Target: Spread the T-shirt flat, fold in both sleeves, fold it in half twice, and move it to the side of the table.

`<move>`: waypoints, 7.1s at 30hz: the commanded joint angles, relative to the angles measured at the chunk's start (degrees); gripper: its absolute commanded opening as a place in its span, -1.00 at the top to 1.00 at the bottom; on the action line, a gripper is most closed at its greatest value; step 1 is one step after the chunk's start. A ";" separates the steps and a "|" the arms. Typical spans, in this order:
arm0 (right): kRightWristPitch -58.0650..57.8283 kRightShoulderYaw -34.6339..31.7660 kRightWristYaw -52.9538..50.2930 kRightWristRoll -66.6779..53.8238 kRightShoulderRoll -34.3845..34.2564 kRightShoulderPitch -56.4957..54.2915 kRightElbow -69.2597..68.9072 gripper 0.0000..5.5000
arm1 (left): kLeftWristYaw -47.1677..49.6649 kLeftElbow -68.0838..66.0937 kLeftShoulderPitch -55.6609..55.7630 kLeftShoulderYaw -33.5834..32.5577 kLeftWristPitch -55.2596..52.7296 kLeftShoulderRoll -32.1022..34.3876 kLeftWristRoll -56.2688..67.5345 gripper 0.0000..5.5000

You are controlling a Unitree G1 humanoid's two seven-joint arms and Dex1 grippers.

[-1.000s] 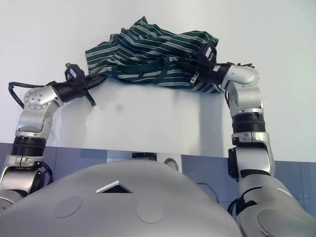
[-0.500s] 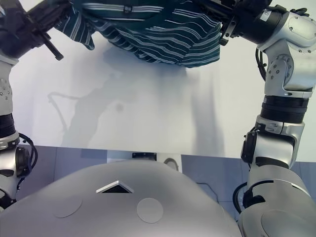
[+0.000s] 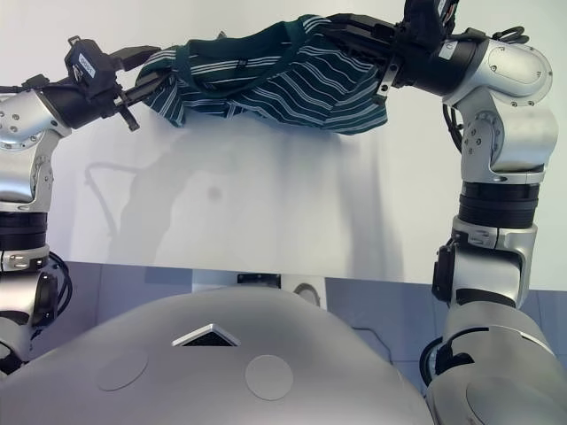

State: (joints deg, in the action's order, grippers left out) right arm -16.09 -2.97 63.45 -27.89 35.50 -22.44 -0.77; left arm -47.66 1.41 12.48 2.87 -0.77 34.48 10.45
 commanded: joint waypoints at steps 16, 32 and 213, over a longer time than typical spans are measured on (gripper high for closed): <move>0.31 -0.05 0.28 0.91 0.58 -0.50 1.99 1.00 | -0.98 6.08 -1.88 -2.97 -0.84 -4.91 10.24 0.90; 0.46 1.01 -0.13 1.67 -0.08 0.20 2.03 1.00 | 1.24 12.04 -11.07 21.18 -0.12 -3.95 -14.90 0.59; 18.78 12.79 -19.29 28.67 -0.96 -9.08 32.08 -0.95 | -6.50 6.95 -15.03 14.16 4.18 11.41 -8.36 -0.10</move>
State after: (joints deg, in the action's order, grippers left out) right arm 4.27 12.04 46.71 0.44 34.24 -29.46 32.33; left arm -55.77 15.03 -3.77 15.94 -0.79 42.81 10.00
